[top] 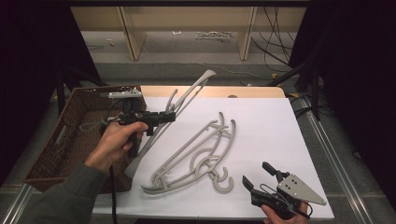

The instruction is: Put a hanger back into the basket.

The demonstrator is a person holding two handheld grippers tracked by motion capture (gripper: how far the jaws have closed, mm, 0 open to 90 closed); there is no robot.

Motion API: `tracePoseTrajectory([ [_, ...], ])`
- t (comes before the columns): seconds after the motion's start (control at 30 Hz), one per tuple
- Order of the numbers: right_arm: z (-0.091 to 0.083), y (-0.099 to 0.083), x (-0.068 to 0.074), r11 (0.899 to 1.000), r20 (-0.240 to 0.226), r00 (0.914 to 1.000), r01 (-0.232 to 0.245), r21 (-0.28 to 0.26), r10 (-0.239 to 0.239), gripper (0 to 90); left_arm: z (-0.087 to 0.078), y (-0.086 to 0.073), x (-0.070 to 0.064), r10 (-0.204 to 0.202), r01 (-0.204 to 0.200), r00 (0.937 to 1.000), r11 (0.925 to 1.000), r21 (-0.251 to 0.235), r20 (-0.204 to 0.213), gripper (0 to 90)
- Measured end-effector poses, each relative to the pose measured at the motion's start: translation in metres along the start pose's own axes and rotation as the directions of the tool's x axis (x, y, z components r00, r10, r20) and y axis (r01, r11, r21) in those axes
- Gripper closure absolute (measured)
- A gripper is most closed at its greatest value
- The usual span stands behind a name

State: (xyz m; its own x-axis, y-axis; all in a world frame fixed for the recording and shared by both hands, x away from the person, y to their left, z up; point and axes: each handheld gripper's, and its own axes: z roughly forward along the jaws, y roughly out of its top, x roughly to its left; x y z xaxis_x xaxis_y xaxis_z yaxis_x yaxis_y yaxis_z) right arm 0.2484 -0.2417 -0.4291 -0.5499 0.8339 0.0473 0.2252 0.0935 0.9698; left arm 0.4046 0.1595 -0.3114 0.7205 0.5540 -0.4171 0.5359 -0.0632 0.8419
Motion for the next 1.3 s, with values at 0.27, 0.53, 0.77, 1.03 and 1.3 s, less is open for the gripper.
tracePoseTrajectory([
  [0.27, -0.001, 0.000, 0.000, 1.000, 0.006, 0.9998, -0.018, -0.009, 0.018, 20.3, -0.024, 0.018, -0.001, 0.061, -0.060, 0.9971, 0.9982, 0.002, -0.045, 80.9],
  [0.53, 0.002, -0.001, 0.000, 1.000, -0.012, 0.9998, -0.014, -0.022, 0.013, 20.2, -0.056, 0.028, 0.017, 0.092, -0.096, 0.9891, 0.9951, -0.026, -0.115, 80.9],
  [0.77, 0.002, -0.001, -0.001, 1.000, -0.003, 1.0000, -0.009, 0.006, 0.009, 20.2, -0.097, 0.023, 0.049, 0.082, -0.093, 0.9764, 0.9945, -0.049, -0.200, 80.9],
  [1.03, 0.003, -0.002, -0.001, 1.000, 0.000, 1.0000, -0.008, 0.009, 0.008, 20.2, -0.124, 0.006, 0.083, 0.137, -0.148, 0.9543, 0.9888, -0.021, -0.265, 80.8],
  [1.3, 0.004, -0.002, 0.000, 1.000, -0.003, 1.0000, -0.003, 0.012, 0.003, 20.3, -0.142, -0.014, 0.107, 0.136, -0.148, 0.9417, 0.9889, -0.016, -0.308, 80.9],
])
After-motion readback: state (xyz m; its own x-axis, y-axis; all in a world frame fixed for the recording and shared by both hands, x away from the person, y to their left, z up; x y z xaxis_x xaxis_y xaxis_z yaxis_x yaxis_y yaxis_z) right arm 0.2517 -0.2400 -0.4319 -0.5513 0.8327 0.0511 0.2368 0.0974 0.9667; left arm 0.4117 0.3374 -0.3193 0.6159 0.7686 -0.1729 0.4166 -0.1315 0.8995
